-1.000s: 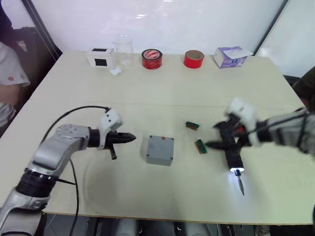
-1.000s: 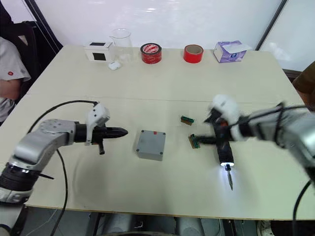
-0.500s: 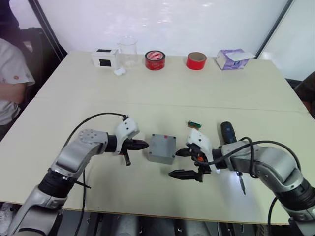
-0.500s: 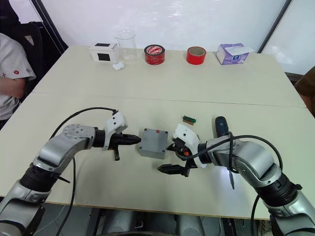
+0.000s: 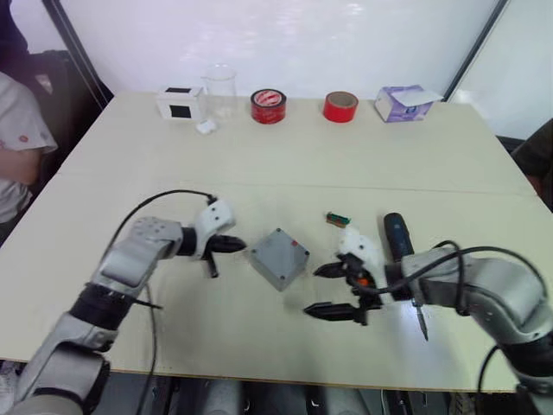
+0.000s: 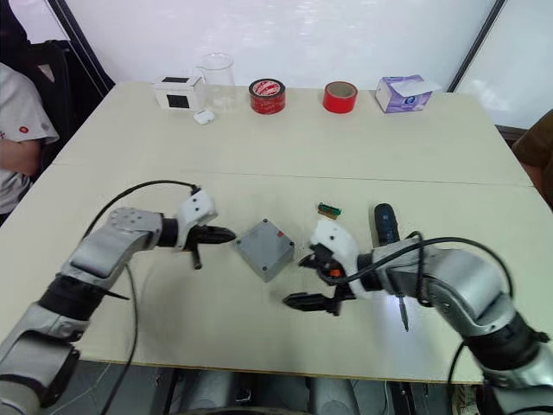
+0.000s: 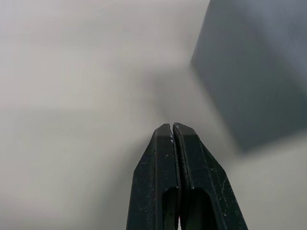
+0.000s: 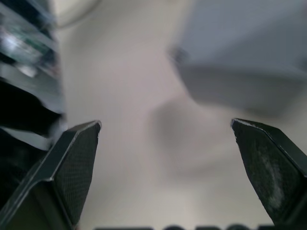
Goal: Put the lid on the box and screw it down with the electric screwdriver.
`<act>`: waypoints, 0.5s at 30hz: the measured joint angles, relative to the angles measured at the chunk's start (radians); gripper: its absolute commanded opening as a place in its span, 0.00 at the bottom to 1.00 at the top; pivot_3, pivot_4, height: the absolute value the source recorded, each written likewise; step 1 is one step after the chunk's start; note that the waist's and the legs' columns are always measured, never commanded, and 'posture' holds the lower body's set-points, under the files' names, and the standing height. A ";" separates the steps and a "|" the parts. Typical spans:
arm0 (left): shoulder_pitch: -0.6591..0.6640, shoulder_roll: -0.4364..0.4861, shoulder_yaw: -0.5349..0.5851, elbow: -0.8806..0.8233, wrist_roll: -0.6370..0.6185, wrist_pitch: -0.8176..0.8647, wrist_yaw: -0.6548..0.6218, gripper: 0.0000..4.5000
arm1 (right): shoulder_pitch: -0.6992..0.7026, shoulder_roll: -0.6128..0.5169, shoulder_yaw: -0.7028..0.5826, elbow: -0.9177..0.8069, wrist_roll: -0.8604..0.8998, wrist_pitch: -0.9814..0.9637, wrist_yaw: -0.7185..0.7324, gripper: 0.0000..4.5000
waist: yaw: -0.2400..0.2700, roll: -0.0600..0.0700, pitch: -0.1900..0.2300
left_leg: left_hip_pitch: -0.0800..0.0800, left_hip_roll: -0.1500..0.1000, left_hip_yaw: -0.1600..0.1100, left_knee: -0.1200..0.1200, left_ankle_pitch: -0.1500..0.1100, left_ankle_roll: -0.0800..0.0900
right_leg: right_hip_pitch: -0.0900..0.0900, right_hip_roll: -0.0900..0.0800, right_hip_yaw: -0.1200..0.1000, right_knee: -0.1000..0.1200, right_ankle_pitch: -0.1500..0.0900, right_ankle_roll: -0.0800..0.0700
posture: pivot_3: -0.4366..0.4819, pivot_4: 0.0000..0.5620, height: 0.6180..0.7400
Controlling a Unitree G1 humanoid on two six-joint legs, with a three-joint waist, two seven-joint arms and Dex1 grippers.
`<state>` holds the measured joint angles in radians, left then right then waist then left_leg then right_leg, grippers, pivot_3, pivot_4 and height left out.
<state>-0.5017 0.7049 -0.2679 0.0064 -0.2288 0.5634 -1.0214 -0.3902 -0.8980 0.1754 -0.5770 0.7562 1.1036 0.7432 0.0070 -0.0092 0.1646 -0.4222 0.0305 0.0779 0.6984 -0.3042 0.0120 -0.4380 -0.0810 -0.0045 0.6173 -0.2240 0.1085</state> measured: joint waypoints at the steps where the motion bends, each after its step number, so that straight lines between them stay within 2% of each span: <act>1: 0.026 0.022 0.008 -0.042 -0.005 0.014 -0.018 0.00 | -0.015 -0.003 0.008 0.022 -0.041 -0.047 0.013 0.99 | 0.000 0.000 0.000 | 0.000 0.000 0.000 0.000 0.000 0.000 | 0.000 0.000 0.000 0.000 0.000 0.000 | 0.48 0.27 1.00; 3: 0.075 0.061 0.011 -0.129 -0.031 0.045 -0.049 0.00 | -0.050 0.014 0.037 0.091 -0.114 -0.128 0.026 0.99 | -0.003 0.000 0.000 | 0.001 0.000 0.000 0.000 0.000 0.000 | 0.000 0.000 0.001 0.001 -0.001 -0.001 | 0.48 0.27 1.00; 6: 0.115 0.065 0.015 -0.210 -0.064 0.092 -0.056 0.00 | -0.087 0.047 0.090 0.192 -0.209 -0.220 0.051 0.99 | 0.003 0.000 0.000 | 0.001 0.000 0.001 0.000 0.000 0.000 | 0.001 0.000 0.001 0.001 -0.001 -0.002 | 0.48 0.27 1.00; 12: 0.127 -0.002 0.014 -0.235 -0.068 0.112 -0.014 0.00 | -0.109 0.094 0.201 0.259 -0.314 -0.329 0.144 0.99 | 0.006 0.000 0.000 | 0.001 -0.001 0.001 0.001 0.000 0.000 | 0.002 0.000 0.000 0.001 0.000 0.000 | 0.48 0.27 1.00; 15: 0.122 -0.032 0.013 -0.227 -0.065 0.108 0.009 0.00 | -0.108 0.096 0.211 0.261 -0.329 -0.344 0.189 0.99 | 0.005 0.000 0.000 | 0.002 -0.001 0.001 0.001 0.000 0.000 | 0.002 0.000 0.000 0.001 0.000 0.000 | 0.48 0.27 1.00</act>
<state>-0.3797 0.6727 -0.2545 -0.2207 -0.2935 0.6716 -1.0125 -0.4984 -0.8023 0.3862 -0.3164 0.4275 0.7596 0.9320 0.0118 -0.0093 0.1645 -0.4206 0.0299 0.0790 0.6991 -0.3041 0.0119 -0.4362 -0.0808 -0.0043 0.6186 -0.2240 0.1086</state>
